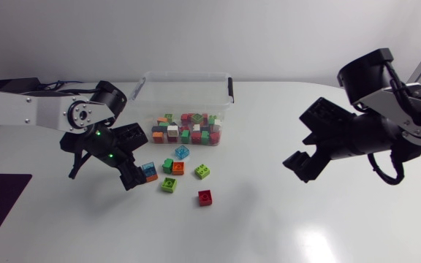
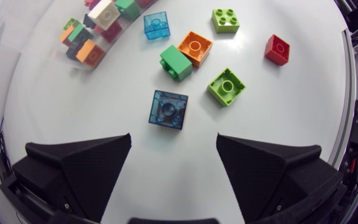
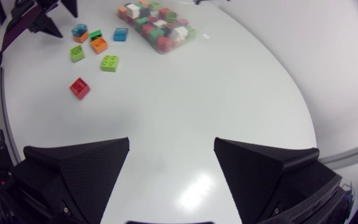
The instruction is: Place the duplo bricks in the container
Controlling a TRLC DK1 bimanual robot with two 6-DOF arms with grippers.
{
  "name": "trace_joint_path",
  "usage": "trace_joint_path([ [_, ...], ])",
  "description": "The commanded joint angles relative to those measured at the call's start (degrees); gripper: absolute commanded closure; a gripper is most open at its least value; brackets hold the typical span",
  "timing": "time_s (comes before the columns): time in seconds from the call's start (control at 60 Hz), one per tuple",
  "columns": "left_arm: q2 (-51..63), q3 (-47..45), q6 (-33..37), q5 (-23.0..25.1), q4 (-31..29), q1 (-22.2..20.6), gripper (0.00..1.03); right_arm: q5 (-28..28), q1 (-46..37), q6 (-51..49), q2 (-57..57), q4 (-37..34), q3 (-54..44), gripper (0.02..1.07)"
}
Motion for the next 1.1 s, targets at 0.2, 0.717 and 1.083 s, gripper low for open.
trace_joint_path([
  [0.2,7.90,5.79,7.34,0.76,-0.69,-0.73,0.14,-5.86,7.29,-6.73,6.40,-1.39,1.94,0.11],
  [0.717,17.22,10.97,12.62,4.10,-0.69,0.59,0.57,-7.27,16.25,-14.11,18.80,1.24,6.95,0.14],
  [1.083,15.28,12.82,15.52,8.06,-3.94,2.61,0.71,-8.41,21.61,-19.21,28.55,1.24,14.07,0.17],
])
